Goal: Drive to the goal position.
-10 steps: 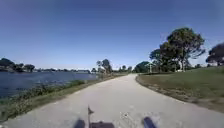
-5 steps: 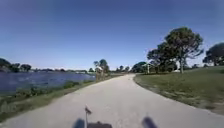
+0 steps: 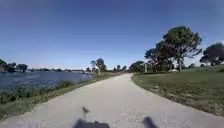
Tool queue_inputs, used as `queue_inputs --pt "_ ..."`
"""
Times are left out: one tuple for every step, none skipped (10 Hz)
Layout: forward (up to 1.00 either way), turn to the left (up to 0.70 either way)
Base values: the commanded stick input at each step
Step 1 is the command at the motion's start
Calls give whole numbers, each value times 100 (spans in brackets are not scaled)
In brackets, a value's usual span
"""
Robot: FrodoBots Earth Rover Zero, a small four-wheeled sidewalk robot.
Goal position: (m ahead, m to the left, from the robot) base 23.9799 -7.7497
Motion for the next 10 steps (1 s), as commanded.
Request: queue_inputs --pt "85 0" --pt "85 0" --pt "85 14" --pt "85 32" --pt "85 34" --pt "85 30" --pt "85 7" --pt "85 0" --pt "85 0" --pt "85 0"
